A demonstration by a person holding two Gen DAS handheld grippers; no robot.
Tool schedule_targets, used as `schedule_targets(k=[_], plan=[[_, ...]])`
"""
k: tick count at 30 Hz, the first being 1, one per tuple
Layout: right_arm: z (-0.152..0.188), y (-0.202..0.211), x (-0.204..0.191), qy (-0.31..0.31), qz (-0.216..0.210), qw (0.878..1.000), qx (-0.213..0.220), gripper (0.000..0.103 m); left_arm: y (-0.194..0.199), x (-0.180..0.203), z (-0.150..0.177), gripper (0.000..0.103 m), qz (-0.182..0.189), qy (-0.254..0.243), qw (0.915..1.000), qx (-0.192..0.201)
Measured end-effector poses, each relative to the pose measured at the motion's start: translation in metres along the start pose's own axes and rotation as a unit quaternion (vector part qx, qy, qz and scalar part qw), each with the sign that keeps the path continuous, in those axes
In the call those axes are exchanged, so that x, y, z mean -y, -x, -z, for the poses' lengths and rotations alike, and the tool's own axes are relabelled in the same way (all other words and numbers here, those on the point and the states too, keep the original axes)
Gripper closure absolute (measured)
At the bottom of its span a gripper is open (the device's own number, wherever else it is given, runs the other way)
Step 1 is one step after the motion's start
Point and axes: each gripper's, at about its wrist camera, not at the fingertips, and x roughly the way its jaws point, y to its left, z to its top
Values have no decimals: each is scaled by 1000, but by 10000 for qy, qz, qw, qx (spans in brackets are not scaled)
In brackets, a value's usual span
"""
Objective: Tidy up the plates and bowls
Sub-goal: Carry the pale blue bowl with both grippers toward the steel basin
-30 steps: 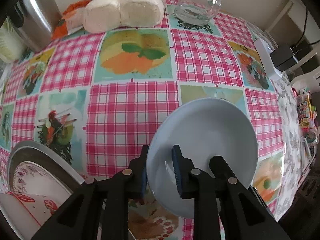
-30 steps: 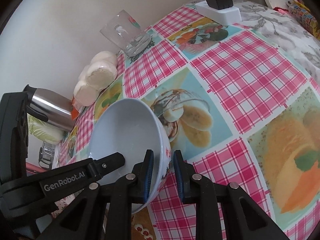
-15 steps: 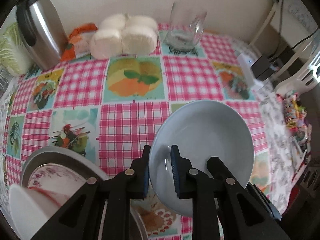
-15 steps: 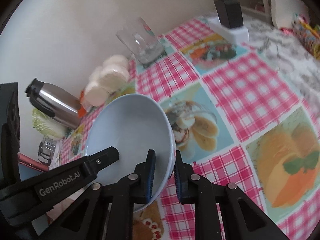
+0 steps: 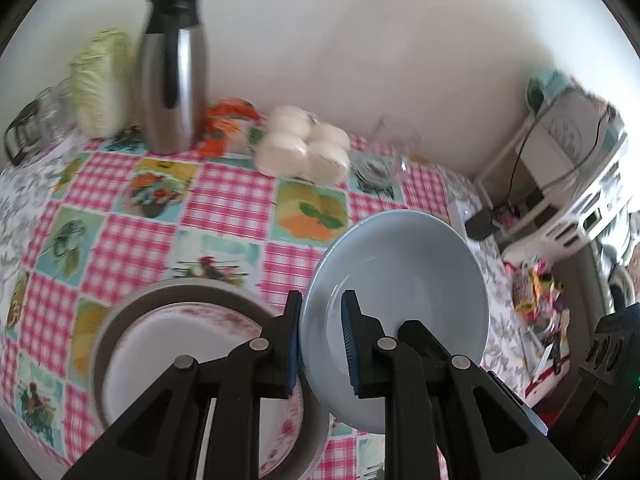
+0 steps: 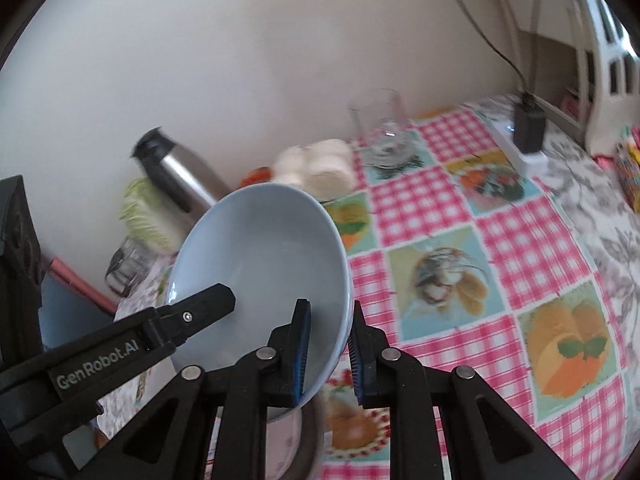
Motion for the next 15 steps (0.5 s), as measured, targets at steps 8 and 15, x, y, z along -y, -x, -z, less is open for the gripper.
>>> schedule_targets(k=[8,15], plan=[[16,12,-69,699,-297,9971,-110,82,52,-58,14,83,76,610,9970,474],[34,11,-110,1146,-275,9925,-317,82,68,-97,33,83,250,948,9937,541]])
